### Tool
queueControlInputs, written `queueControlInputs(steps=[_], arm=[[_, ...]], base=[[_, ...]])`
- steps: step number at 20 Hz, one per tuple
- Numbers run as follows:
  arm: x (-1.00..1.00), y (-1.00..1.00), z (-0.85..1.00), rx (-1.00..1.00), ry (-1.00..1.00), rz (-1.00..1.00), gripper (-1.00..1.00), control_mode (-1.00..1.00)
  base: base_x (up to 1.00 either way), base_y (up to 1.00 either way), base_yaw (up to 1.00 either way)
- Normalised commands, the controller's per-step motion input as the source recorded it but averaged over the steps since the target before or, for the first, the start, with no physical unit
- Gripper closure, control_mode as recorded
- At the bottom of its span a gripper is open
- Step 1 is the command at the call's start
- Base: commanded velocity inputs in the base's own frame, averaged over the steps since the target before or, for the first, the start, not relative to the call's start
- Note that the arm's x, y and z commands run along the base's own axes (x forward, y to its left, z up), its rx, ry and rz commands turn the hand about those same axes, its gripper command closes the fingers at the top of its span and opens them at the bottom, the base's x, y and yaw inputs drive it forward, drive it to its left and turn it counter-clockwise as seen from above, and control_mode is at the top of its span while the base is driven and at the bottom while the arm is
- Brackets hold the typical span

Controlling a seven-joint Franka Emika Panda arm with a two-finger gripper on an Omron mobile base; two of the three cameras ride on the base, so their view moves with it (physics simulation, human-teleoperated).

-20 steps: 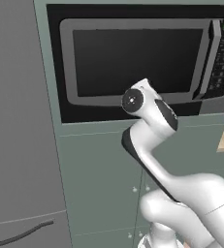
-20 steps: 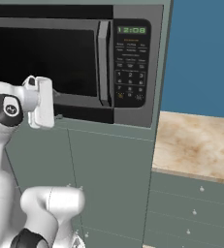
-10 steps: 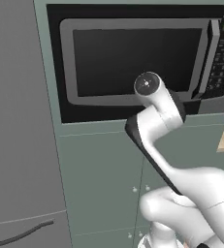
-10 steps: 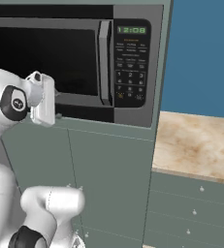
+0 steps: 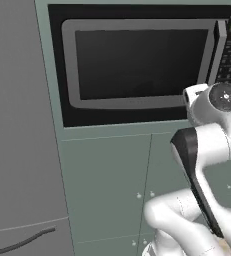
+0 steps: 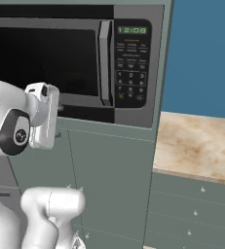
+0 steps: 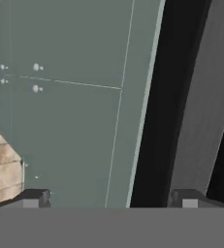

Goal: Remove the kiwi from the bowl and place it on the small plate. Then place the bowl with only the steak in the microwave, close the door, and press the start button to microwave the steak.

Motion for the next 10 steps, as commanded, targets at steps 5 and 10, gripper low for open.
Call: queueControlInputs(steps=[5,10], arm=[[-0.58,-1.00,0.05,0.21,-0.08,0.00,-1.00,-1.00],[-0.35,-1.00,0.00,0.25,-0.04,0.00,-1.00,-1.00]], base=[[0.00,0.00,0.00],[0.00,0.00,0.00]])
